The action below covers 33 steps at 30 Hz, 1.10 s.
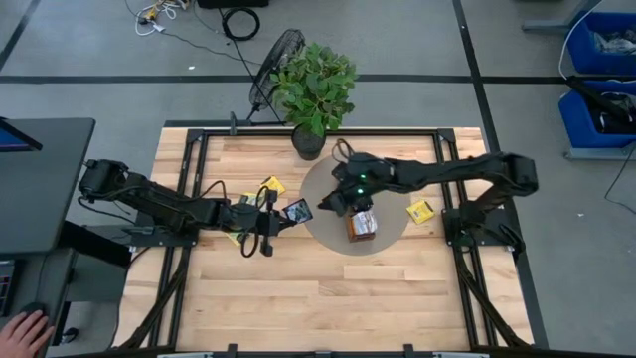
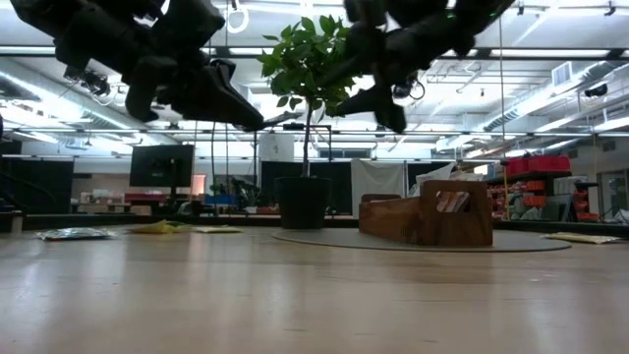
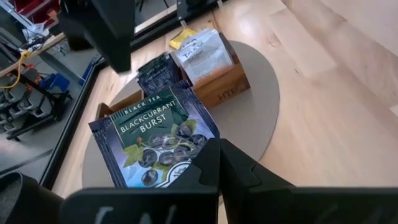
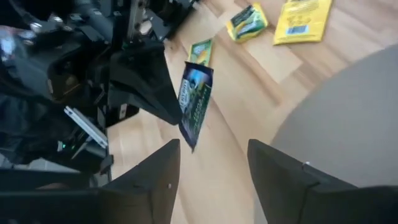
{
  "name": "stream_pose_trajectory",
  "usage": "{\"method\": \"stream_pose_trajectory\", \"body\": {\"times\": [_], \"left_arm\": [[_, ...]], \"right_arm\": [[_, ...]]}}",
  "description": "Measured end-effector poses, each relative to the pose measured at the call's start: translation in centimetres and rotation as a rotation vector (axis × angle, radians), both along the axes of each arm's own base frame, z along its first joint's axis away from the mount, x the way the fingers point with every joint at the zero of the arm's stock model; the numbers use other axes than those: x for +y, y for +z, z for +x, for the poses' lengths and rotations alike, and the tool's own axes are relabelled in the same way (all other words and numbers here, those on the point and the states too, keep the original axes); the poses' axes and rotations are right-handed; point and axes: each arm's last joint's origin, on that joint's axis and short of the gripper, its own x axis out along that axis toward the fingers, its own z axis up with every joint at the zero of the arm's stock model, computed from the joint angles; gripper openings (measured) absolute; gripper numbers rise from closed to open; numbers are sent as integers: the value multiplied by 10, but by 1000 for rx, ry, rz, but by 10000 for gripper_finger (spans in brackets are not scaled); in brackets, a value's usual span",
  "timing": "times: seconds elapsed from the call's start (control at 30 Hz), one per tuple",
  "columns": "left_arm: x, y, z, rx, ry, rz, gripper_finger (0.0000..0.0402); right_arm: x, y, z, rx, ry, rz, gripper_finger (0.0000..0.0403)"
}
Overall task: Pick & Place Tea
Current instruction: Put the purple tea bag into the middle section of the wooden organizer
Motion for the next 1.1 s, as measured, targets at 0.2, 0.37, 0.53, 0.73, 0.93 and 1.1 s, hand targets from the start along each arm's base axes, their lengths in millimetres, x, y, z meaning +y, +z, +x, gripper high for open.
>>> {"method": "stream_pose_trajectory", "body": {"times": [0.2,0.37,0.53,0.73,0.93,1.1], "left_arm": [[0,1,1,-12,-6,11,2],[0,1,0,-10,-6,12,2],[0,2,1,-17,-7,11,2],[0,2,1,-24,-7,10,2],[0,4,2,-44,-7,9,2],[0,6,2,-59,-11,15,2]], "right_arm": [[-3,-4,27,6,28,16,186],[-4,-7,38,7,59,38,176],[-4,-9,38,18,39,27,157],[-5,-8,39,6,40,25,115],[-5,-8,39,2,49,8,80],[-6,-8,39,2,51,-12,65]]}}
